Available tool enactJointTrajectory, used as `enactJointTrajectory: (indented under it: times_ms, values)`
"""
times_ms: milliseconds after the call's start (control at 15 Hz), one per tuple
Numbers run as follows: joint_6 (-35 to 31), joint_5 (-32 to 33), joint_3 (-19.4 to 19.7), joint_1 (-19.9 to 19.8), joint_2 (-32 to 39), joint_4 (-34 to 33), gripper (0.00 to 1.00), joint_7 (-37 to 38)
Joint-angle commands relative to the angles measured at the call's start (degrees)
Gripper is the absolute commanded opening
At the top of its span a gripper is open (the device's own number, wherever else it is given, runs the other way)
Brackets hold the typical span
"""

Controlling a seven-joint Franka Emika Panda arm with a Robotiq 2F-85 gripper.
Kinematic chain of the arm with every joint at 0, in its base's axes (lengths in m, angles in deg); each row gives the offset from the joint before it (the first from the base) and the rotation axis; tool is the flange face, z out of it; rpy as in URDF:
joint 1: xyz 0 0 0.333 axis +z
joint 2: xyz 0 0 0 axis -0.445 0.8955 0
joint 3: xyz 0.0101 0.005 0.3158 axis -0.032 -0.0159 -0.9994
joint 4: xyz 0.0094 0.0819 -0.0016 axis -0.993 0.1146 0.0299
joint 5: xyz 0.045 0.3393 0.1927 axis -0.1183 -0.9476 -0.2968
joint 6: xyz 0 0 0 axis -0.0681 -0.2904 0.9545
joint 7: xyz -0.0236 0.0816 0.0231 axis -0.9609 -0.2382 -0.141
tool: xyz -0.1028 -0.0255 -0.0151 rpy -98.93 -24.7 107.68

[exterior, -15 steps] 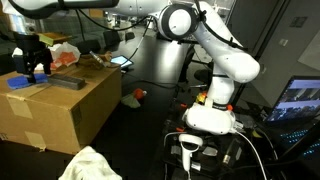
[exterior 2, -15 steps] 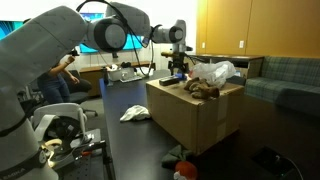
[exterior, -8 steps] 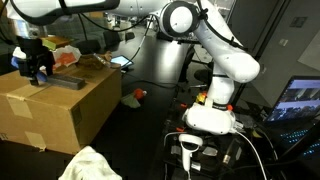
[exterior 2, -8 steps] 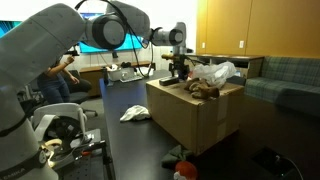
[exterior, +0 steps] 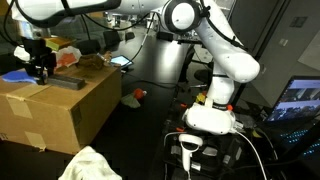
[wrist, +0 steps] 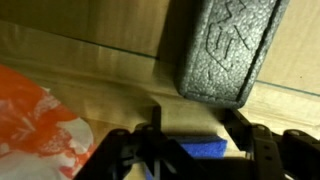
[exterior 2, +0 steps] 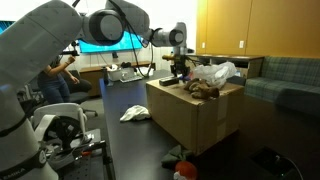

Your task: Pick the objects on the box and put them on the table, then pick the objects on the table and put them on the box

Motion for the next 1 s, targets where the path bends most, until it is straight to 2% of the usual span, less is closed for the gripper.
enactJointTrajectory:
  times_ms: [0,67,200,267,667,933]
  values:
    - [-1.87,-0.19,-0.02,-0.09,-3.10,4.42,0.88,0.58]
    - [-2.09,-0.29,-0.07,-0.04,-3.11,4.45,0.88,0.71]
    - [-1.40,-0.78,-0.43,0.07,-2.43,3.82,0.99,1.11]
    - [-1.16,-0.90,-0.50,0.20,-2.22,3.73,1.00,1.54]
    - [-0.70,-2.73,-1.17,-0.05,-0.72,1.75,1.00,7.57]
    - [-0.48,-6.85,-1.85,-1.15,0.15,-0.32,1.00,11.05]
